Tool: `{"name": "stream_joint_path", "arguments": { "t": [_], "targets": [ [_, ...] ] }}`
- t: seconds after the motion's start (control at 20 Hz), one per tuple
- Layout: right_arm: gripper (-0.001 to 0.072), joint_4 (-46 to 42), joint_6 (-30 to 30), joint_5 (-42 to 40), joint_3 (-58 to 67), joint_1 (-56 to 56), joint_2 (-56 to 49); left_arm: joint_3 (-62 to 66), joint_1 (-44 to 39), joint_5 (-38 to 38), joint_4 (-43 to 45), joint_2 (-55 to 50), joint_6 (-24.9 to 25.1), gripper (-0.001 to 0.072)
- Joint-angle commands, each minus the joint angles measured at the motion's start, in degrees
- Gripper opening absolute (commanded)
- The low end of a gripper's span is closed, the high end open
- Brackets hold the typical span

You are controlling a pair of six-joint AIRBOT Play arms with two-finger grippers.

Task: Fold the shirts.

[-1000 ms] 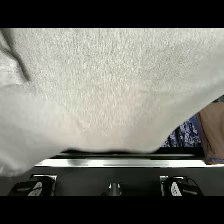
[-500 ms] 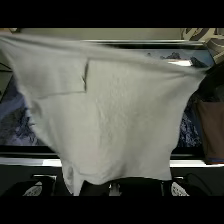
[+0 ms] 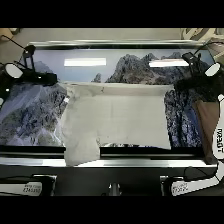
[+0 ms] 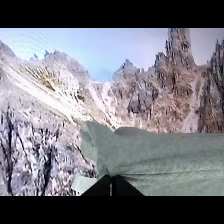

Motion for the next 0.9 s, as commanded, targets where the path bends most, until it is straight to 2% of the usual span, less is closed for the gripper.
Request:
{"name": "stream_joint_path", "arguments": {
  "t": [0.0,0.15,0.3,0.4,0.55,0.6,0.7,0.8,0.85],
  "targets": [
    [0.0017,5.9,0.4,-19.8,-0.1,0.1,-2.2,0.5,-1.7,16.1,-0.1,-5.7,0.7,0.0024],
    [0.0017,7.7,0.5,-23.1,-0.1,0.1,-3.3,3.2,-1.9,22.1,-2.8,-9.6,-3.6,0.0025],
    [0.0017,7.5,0.5,-16.5,-0.1,0.1,-5.6,3.6,-2.5,20.0,-8.4,-13.2,-4.1,0.0025],
    [0.0017,7.5,0.5,-9.8,-0.1,0.0,-6.6,3.6,-3.1,15.4,-8.5,-14.0,-1.7,0.0025],
    [0.0018,5.4,-0.2,2.2,-0.1,-0.5,-4.0,3.7,-1.6,4.6,-6.3,-10.0,8.5,0.0025],
    [0.0018,2.1,-0.9,8.0,-0.1,-0.5,-2.7,3.7,-0.7,-1.4,-4.5,-8.5,8.4,0.0025],
    [0.0018,-2.6,0.7,16.0,-0.5,-0.4,-2.4,3.5,0.9,-13.5,-4.1,-7.9,4.6,0.0025],
    [0.0018,-1.9,1.4,17.8,-2.8,-0.4,-3.5,1.9,1.0,-20.5,-3.9,-8.7,4.1,0.0024],
    [0.0019,-1.1,1.7,17.7,-4.1,-0.4,-4.3,0.2,0.9,-21.2,-4.0,-9.1,3.5,0.0024]
  ]
}}
